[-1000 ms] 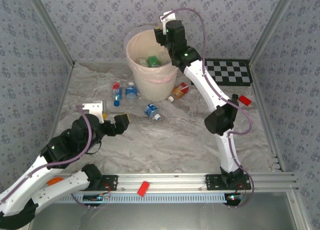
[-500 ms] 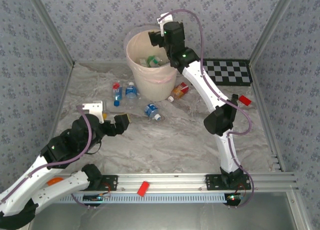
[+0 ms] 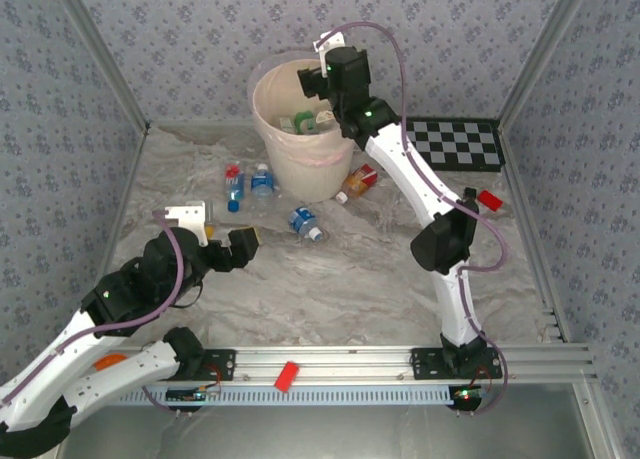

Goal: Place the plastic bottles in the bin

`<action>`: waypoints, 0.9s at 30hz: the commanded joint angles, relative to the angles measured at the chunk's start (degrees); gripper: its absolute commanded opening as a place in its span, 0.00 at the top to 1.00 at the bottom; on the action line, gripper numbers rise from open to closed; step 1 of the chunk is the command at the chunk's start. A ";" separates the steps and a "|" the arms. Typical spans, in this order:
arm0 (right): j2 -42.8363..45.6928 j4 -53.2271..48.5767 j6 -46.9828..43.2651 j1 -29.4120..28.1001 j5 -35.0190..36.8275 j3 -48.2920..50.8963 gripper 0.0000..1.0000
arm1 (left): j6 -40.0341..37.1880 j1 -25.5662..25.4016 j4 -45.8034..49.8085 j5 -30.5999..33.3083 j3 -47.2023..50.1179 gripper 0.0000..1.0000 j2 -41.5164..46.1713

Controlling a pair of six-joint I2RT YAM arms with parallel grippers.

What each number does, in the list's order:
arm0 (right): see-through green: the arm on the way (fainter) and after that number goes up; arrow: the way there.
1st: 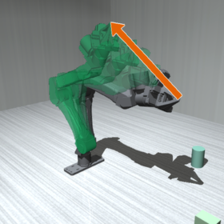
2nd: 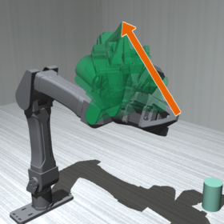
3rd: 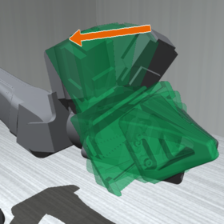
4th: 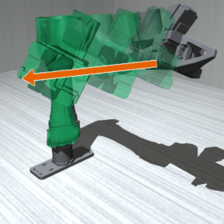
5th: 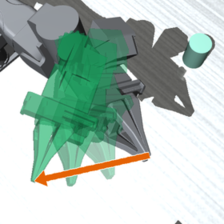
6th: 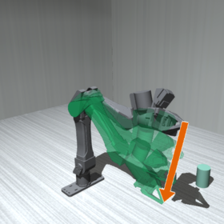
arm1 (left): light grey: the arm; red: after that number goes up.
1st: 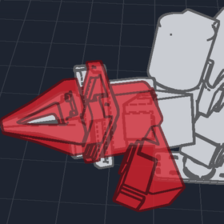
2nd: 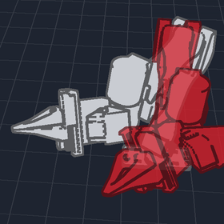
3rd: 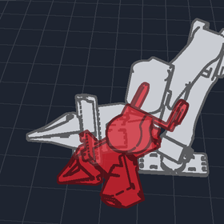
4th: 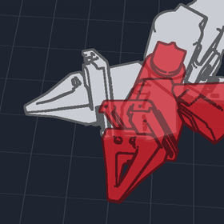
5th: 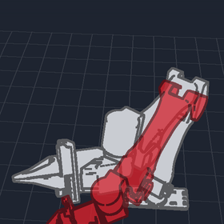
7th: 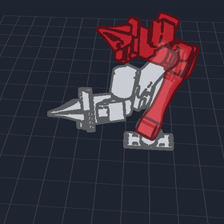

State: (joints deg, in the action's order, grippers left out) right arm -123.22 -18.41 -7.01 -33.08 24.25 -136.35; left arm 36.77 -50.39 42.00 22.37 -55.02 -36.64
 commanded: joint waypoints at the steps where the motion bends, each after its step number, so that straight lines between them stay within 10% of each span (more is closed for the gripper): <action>1: 6.57 -0.66 2.48 -0.61 1.54 3.02 0.01 | 0.49 -0.37 0.01 1.36 0.06 0.00 -0.08; 11: 27.98 2.78 10.45 -1.55 1.19 30.13 0.01 | -0.12 1.48 0.25 5.49 1.75 0.00 -3.52; 27: 60.55 8.21 21.99 -0.67 -11.55 75.55 0.01 | -6.48 31.29 -6.99 -18.52 2.12 0.00 -20.56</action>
State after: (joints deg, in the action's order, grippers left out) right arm -65.39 -11.77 12.32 -34.00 17.04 -65.23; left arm 33.21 -20.95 37.34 8.58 -50.13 -54.57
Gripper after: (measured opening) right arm 0.994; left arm 0.997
